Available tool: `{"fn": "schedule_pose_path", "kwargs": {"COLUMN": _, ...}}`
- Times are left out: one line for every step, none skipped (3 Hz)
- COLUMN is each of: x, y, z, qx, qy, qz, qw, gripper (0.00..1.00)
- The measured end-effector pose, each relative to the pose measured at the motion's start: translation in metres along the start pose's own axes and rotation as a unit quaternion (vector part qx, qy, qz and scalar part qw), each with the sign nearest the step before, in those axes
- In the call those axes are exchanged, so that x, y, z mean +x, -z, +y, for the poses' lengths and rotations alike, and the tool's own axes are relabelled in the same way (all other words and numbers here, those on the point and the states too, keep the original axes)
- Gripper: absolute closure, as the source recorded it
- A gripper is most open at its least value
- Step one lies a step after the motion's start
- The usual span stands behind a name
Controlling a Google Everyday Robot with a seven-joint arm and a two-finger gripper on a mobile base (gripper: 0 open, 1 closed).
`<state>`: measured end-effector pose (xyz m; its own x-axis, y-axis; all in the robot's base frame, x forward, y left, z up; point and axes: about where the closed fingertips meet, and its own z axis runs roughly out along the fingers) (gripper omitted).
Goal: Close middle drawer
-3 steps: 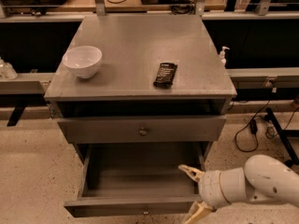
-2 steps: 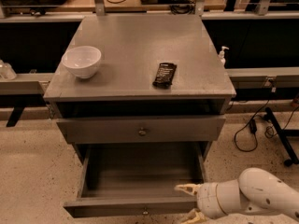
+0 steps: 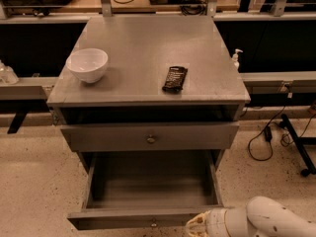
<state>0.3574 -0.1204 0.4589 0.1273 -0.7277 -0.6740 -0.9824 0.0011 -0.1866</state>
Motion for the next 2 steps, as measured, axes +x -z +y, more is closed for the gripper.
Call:
{"fn": "schedule_pose_path", "kwargs": {"x": 0.001, "y": -0.005, "z": 0.003, "qx": -0.003, "qy": -0.002, "qz": -0.004, "qw": 1.0000, "gripper": 1.00}}
{"fn": "schedule_pose_path", "kwargs": {"x": 0.009, "y": -0.025, "z": 0.002, "qx": -0.014, "qy": -0.009, "qz": -0.024, "qw": 0.9996, "gripper": 1.00}}
